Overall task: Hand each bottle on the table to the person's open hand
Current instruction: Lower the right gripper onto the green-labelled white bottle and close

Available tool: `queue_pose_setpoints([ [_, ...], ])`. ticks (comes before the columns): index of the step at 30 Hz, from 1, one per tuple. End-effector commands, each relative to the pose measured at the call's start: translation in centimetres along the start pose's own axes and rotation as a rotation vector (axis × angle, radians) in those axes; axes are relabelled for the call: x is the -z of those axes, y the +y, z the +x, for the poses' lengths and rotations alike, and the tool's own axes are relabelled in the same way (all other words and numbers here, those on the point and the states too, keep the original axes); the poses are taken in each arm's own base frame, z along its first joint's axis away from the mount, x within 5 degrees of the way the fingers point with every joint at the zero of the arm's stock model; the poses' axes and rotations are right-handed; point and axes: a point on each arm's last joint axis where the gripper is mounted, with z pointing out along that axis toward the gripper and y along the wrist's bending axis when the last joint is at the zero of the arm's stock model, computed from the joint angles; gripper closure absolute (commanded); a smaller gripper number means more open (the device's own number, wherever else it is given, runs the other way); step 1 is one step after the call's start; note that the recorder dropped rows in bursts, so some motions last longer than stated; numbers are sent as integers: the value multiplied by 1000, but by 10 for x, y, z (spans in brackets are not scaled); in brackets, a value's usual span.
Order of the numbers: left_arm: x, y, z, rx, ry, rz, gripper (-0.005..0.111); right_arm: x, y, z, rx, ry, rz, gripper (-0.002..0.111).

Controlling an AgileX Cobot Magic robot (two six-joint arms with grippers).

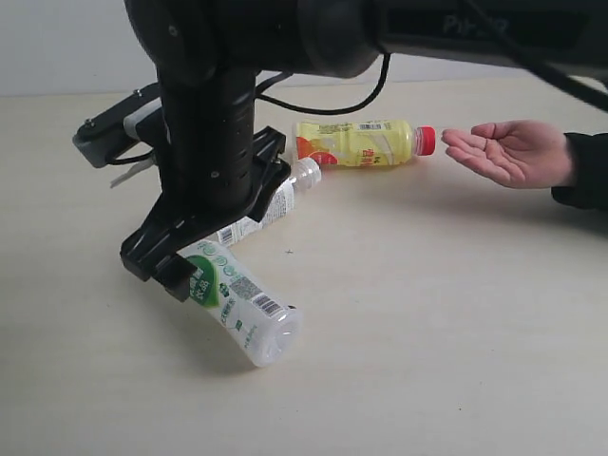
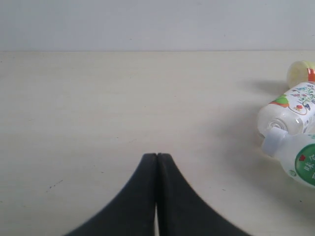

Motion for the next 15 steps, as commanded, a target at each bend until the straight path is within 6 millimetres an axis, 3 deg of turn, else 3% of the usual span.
queue_pose_setpoints([
  [1,0,0,-1,4,-14,8,107,-18,0,-1,-1,38,4,8],
  [15,0,0,-1,4,-14,8,107,-68,0,-2,-4,126,3,8],
])
